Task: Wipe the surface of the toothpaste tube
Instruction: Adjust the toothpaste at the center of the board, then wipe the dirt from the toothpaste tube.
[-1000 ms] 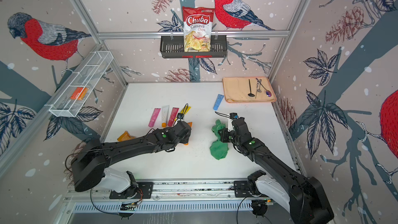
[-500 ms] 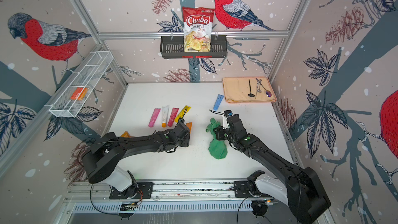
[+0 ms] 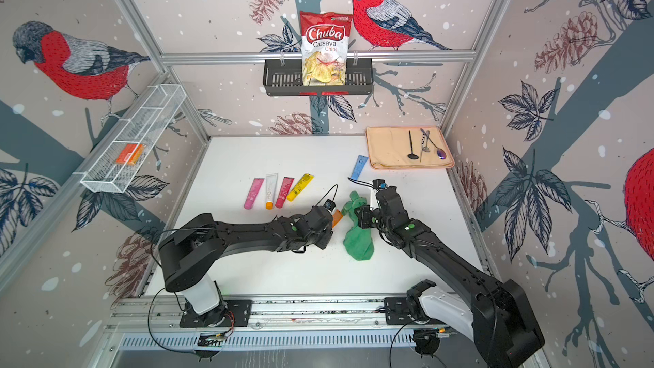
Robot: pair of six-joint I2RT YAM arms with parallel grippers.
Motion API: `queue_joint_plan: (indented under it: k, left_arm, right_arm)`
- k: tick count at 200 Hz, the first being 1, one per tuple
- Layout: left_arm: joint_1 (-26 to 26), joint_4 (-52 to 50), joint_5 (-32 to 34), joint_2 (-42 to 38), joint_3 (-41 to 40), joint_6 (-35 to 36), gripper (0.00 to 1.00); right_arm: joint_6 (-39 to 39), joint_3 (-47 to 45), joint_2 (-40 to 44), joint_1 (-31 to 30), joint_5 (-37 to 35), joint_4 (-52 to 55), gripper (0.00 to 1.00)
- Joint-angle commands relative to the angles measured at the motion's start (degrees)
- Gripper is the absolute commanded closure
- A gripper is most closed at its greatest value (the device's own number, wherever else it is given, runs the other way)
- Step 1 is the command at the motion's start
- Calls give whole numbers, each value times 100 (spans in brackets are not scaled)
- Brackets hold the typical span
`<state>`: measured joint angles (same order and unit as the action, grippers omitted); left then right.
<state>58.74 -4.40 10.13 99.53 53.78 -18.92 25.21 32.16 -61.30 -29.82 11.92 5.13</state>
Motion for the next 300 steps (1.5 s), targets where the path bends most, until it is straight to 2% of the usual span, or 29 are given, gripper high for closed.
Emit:
queue_joint_plan:
  k: [1, 36, 48, 62, 70, 94, 108, 142, 186, 216, 267, 280, 300]
  left_arm:
    - [75, -147, 94, 40, 38, 481, 68]
    - [102, -98, 61, -64, -104, 554, 68]
    - [104, -205, 176, -83, -104, 490, 61]
    - [102, -360, 379, -110, -120, 426, 43]
    - [86, -430, 495, -124, -148, 381, 37]
    - [-9, -570, 643, -117, -222, 337, 33]
    - [-79, -493, 547, -165, -321, 367, 37]
    - [-326, -245, 121, -241, -506, 481, 59]
    - [-727, -12, -518, -294, -676, 618, 73]
    - [-732, -19, -578, -257, -652, 662, 75]
    - [-732, 10, -663, -253, -666, 721, 79]
    - [-732, 42, -689, -286, -689, 733, 79]
    - [-729, 70, -702, -350, -731, 749, 81]
  right_arm:
    - [-55, 27, -188, -1, 106, -269, 96]
    - [-90, 206, -994, -209, 299, -469, 96]
    - [-73, 216, -1250, -251, 315, -581, 96]
    - [-30, 171, -1389, -256, 345, -765, 96]
    - [4, 158, -1457, -252, 338, -860, 96]
    - [41, 262, -1752, -265, 454, -1043, 96]
    - [21, 420, -1992, -353, 506, -1066, 96]
    - [-70, 695, -2536, -587, 560, -1075, 96]
    - [84, 814, -3015, -824, 1025, -1490, 96]
    - [299, 957, -3306, -1002, 1381, -1909, 96]
    - [751, 804, -3342, -1065, 2171, -2874, 97]
    - [812, 801, -3398, -1030, 2119, -2933, 97]
    - [656, 962, -3625, -936, 1653, -2496, 97]
